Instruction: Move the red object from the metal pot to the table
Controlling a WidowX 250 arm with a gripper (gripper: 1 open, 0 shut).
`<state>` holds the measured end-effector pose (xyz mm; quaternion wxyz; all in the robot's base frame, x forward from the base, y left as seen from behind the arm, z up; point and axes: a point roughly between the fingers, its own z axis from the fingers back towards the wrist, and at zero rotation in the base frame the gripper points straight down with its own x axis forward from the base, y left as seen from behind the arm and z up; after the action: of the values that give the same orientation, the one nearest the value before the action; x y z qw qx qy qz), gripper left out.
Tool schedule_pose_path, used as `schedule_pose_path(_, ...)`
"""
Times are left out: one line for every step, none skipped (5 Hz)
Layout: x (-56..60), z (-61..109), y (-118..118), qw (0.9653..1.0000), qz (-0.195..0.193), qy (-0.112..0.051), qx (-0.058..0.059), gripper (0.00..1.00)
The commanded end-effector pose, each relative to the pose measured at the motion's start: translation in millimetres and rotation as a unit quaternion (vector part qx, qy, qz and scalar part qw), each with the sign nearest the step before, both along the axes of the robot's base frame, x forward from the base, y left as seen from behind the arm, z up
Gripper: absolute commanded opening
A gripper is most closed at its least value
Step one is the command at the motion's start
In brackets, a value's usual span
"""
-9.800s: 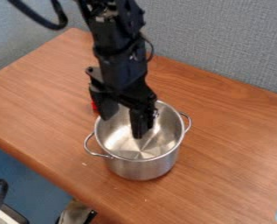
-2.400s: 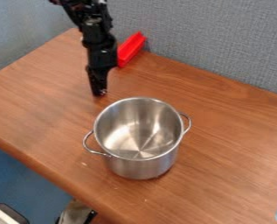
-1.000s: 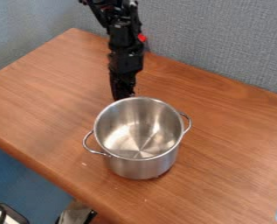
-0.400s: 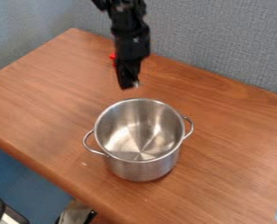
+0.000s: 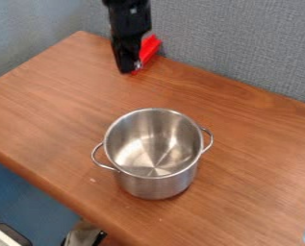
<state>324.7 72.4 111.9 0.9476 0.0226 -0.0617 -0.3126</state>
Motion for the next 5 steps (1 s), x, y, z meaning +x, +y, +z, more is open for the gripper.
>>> schedule_pose_path(-15.3,29.9,-17.8,0.9996,-0.016,-0.02,0.008,0.0)
schedule_pose_path(-33.1,3.4,-40.1,0.9983,-0.054,-0.017,0.009,0.0)
schedule_pose_path(-32.6,-12.3,-43.6,0.9973,-0.067,-0.026,0.015,0.0)
schedule_pose_path(-36.1,-16.2,-40.4,0.9962,-0.074,-0.041,0.022,0.0)
schedule_pose_path(-36.9,-21.4,-35.6,0.9948,-0.081,-0.054,0.029,0.0)
